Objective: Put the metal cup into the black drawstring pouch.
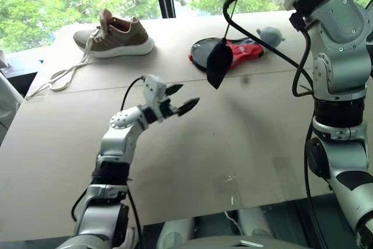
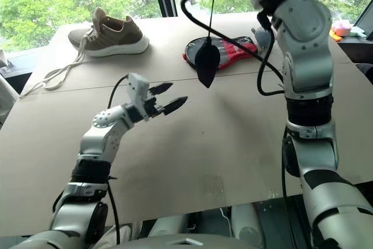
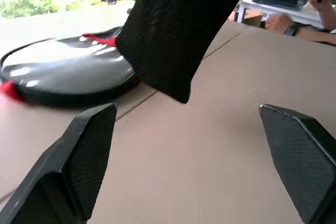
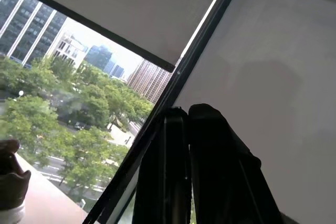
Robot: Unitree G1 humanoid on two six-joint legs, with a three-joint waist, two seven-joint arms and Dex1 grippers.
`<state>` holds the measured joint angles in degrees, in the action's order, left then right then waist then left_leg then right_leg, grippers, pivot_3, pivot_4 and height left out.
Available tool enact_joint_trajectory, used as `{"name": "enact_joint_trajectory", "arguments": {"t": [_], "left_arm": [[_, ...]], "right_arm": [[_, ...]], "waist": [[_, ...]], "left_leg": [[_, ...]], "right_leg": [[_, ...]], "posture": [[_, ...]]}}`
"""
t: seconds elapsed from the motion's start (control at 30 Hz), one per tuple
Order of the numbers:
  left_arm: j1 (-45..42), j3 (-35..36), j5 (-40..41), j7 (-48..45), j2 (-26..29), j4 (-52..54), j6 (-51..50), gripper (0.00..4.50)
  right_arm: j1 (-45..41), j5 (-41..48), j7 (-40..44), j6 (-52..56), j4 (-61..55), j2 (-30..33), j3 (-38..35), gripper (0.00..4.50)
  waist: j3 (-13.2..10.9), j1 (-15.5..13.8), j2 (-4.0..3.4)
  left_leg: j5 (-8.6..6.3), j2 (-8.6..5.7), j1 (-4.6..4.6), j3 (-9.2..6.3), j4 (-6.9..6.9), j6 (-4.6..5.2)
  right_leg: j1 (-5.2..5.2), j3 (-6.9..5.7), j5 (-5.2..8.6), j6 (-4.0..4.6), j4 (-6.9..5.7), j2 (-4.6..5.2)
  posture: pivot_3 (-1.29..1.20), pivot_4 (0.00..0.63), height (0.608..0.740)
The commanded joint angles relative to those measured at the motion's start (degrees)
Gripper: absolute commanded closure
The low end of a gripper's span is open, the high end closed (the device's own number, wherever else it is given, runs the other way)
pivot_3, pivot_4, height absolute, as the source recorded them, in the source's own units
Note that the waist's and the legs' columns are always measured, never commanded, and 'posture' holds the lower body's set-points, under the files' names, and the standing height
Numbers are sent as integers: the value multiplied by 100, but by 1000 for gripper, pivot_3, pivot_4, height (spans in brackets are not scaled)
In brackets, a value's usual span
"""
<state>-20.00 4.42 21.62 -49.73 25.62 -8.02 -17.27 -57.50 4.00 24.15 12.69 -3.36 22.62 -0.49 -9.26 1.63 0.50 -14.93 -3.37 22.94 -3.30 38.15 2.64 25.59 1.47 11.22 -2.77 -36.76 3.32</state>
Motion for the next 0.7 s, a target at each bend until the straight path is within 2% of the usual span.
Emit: {"name": "enact_joint_trajectory", "arguments": {"t": [0.03,0.1,0.17,0.23,0.3,0.33,0.43,0.5,0.6,0.7], "left_arm": [[1250,389,382,-767,853,827,-353,30],[1813,767,539,-912,1227,951,-382,30],[1991,922,578,-845,1367,986,-320,30],[2175,1152,672,-827,1520,1083,-419,30],[2326,1171,658,-800,1579,1285,-462,0],[2382,1125,675,-755,1547,1433,-496,0],[2548,1020,651,-696,1502,1737,-495,0],[2677,985,674,-653,1484,1928,-569,0],[2759,979,774,-507,1407,2176,-711,0],[2794,873,647,-315,1276,2463,-538,0]], "right_arm": [[658,133,309,355,-720,367,-131,4500],[1153,412,434,777,-1092,507,-311,4500],[1383,562,487,1023,-1302,605,-382,4500],[2236,725,983,1299,-1592,1073,-420,4500],[3055,844,1471,1404,-1742,1536,-476,3833],[3459,932,1674,1398,-1761,1731,-548,3638],[4451,1255,2275,1335,-1865,2149,-743,2172],[5167,1520,2688,1309,-1904,2359,-959,1433],[5751,1770,2928,1027,-1699,2346,-1286,1433],[6007,1976,3014,471,-1039,2029,-1694,1433]], "waist": [[0,18,1],[0,21,0],[-4,-3,-23],[0,-57,-18],[20,-139,17],[22,-145,19],[11,-163,-1],[11,-169,-3],[10,-147,-3],[14,-146,3]], "left_leg": [[0,0,5,-2,-3,0],[0,3,3,-6,-7,0],[-2,5,-5,-1,-13,1],[-15,1,-9,-2,-11,26],[-15,7,-21,-24,-6,27],[-17,14,-30,-43,-6,27],[-17,12,-36,-35,-3,29],[-18,13,-36,-34,0,31],[-19,19,-37,-34,-1,32],[-19,26,-43,-31,0,32]], "right_leg": [[2,-1,0,1,4,1],[1,0,1,2,8,8],[-2,-4,3,6,10,20],[-3,-13,-3,13,3,25],[-29,-42,-5,20,9,23],[-54,-67,-3,24,31,22],[-75,-58,-4,22,59,26],[-81,-58,-5,21,67,26],[-82,-59,-5,20,73,22],[-86,-62,-6,21,73,19]], "posture": [[0,150,740],[0,150,740],[0,150,740],[0,150,740],[0,150,740],[0,150,740],[0,150,740],[0,150,740],[0,150,740],[0,150,740]]}}
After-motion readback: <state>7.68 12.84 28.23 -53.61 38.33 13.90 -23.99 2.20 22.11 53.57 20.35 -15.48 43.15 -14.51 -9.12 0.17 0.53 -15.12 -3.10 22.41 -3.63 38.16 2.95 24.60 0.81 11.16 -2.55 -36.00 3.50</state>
